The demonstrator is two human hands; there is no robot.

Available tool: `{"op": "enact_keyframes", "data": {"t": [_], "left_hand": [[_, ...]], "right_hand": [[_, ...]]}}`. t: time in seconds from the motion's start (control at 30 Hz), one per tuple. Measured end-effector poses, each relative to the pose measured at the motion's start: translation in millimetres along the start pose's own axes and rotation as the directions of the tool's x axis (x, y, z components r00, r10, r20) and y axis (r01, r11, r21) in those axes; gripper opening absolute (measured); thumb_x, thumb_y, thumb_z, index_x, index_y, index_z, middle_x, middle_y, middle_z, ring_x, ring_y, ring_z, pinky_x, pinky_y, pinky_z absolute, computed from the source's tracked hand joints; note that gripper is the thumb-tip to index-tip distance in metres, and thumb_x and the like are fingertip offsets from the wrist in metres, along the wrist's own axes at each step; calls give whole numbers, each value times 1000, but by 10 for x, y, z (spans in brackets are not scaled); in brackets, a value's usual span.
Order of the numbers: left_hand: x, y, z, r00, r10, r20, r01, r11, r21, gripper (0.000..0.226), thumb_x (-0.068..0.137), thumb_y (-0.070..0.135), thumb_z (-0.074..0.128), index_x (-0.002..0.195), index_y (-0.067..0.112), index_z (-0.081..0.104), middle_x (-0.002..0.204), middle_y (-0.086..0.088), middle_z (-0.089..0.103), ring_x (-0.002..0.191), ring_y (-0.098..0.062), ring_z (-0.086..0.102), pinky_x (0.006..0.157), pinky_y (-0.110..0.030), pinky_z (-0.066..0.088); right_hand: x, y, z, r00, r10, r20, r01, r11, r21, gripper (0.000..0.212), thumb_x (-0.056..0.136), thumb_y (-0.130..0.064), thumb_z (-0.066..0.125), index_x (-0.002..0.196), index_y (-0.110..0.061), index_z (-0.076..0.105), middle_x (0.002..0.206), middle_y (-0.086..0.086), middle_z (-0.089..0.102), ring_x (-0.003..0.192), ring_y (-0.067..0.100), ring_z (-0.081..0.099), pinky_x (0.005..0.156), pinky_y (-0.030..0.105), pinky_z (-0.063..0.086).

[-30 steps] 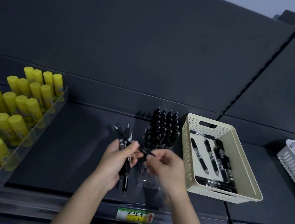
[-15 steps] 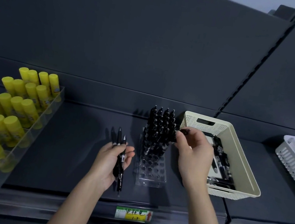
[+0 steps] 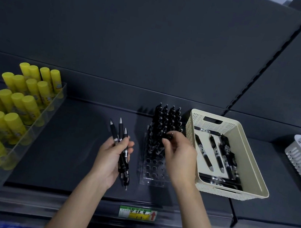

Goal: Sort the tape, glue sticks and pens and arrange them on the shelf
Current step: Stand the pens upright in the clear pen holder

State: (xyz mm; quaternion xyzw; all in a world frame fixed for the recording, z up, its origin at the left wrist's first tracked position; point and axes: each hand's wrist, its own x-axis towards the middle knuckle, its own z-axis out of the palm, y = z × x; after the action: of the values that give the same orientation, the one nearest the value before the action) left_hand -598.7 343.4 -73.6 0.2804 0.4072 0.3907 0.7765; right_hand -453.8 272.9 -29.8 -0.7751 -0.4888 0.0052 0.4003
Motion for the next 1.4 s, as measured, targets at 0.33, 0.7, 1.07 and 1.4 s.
{"op": "enact_keyframes", "data": {"t": [0.33, 0.7, 1.07, 1.4], "left_hand": [[6, 14, 38, 1000, 6, 16, -5, 996, -84, 6, 89, 12, 64, 95, 14, 65, 87, -6, 74, 80, -14, 71, 68, -24, 55], [-41, 62, -14, 999, -22, 27, 28, 965, -260, 9, 91, 5, 60, 97, 3, 65, 88, -10, 74, 85, -20, 73, 65, -26, 58], [-83, 83, 96, 995, 42, 92, -7, 938, -347, 10, 95, -1, 51, 94, 3, 60, 87, -11, 74, 94, -25, 71, 72, -36, 60], [-112, 49, 129, 987, -148, 56, 158, 949, -272, 6, 93, 3, 56, 90, 3, 60, 67, -5, 65, 60, -13, 65, 55, -26, 56]], "right_hand": [[-8, -18, -28, 995, -84, 49, 89, 989, -121, 12, 92, -16, 59, 96, -5, 64, 80, 7, 65, 70, 21, 59, 64, 34, 48], [-170, 56, 31, 986, 155, 67, -153, 987, -40, 13, 85, -25, 69, 89, -15, 62, 73, -10, 62, 67, 7, 59, 60, 14, 44], [-320, -221, -103, 761, 320, 564, -598, 683, 420, 8, 84, 3, 65, 82, -4, 60, 63, 7, 59, 46, 6, 55, 47, 18, 47], [-83, -83, -405, 879, 428, 208, -353, 293, 889, 29, 87, 3, 59, 65, -15, 55, 70, 5, 57, 69, 14, 59, 78, 32, 57]]}}
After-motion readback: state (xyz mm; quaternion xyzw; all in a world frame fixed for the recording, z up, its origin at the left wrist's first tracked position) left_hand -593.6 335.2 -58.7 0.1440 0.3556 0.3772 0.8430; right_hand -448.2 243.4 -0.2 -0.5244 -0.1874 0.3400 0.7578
